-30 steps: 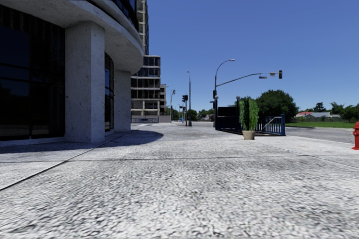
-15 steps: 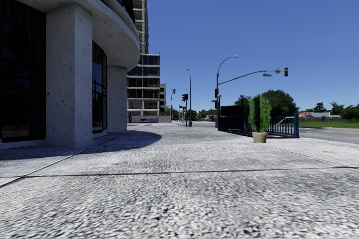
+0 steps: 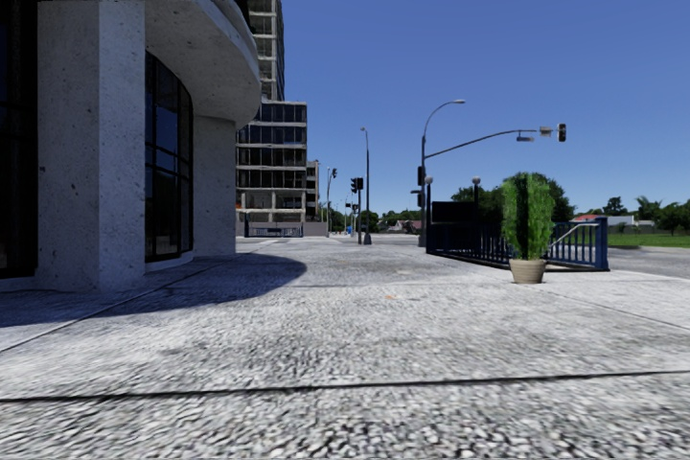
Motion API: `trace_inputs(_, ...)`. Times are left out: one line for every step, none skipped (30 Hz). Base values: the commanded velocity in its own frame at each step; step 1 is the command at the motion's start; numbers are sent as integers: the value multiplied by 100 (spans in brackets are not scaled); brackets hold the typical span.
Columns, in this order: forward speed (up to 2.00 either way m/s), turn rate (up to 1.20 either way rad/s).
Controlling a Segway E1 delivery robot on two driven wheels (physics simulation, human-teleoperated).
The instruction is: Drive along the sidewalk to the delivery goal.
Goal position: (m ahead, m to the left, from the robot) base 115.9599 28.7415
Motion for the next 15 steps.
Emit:
trace_inputs(200,0)
trace_inputs(200,0)
trace_inputs(200,0)
trace_inputs(200,0)
trace_inputs(200,0)
trace_inputs(200,0)
trace_inputs(200,0)
trace_inputs(200,0)
trace_inputs(200,0)
trace_inputs(200,0)
trace_inputs(200,0)
trace_inputs(200,0)
trace_inputs(200,0)
trace_inputs(200,0)
trace_inputs(200,0)
